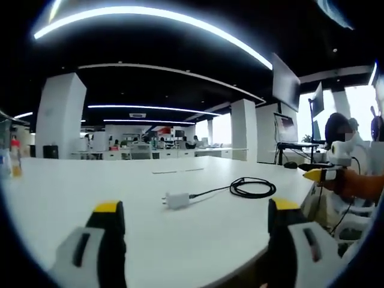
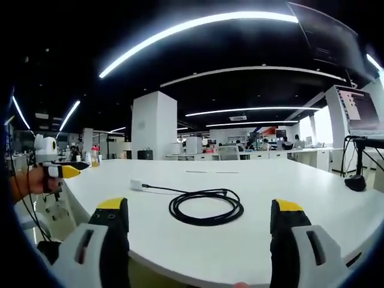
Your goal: Plug the desk Type‑C cable into the charger adapter.
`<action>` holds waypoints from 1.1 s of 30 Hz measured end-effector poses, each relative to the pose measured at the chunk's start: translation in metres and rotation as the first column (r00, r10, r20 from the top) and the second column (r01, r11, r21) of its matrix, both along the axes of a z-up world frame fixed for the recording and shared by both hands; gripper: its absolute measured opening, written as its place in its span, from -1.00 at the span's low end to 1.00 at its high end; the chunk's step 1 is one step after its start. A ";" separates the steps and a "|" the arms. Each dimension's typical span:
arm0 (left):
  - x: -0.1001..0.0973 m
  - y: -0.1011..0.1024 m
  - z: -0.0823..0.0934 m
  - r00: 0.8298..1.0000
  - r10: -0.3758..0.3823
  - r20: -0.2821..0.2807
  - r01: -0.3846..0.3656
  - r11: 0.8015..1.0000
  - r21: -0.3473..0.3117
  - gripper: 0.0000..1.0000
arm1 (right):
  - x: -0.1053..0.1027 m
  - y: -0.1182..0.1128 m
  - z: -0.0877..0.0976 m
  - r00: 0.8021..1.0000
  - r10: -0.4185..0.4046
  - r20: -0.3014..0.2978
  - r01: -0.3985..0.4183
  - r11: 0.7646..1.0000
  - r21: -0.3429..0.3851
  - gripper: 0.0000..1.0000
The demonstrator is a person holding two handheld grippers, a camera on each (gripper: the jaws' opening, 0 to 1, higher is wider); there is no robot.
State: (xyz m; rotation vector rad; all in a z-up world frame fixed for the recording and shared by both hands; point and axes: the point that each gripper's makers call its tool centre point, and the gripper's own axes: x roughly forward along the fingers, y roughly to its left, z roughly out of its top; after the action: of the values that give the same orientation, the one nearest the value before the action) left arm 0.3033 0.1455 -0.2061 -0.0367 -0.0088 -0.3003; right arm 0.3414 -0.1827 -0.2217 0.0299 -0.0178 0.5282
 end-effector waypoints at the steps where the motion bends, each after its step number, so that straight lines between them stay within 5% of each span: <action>1: 0.000 0.000 -0.002 1.000 0.000 -0.004 0.000 1.000 0.002 0.99 | 0.000 0.000 0.000 1.000 0.001 0.001 -0.001 1.000 -0.001 1.00; 33: -0.001 0.002 -0.004 1.000 0.007 -0.008 -0.007 1.000 0.016 0.99 | -0.003 0.008 -0.001 1.000 0.017 0.005 -0.017 1.000 -0.015 1.00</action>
State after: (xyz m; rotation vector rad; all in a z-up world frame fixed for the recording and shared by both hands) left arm 0.3025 0.1477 -0.2098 -0.0222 0.0011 -0.2936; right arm 0.3388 -0.1748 -0.2222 0.0144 -0.0192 0.5458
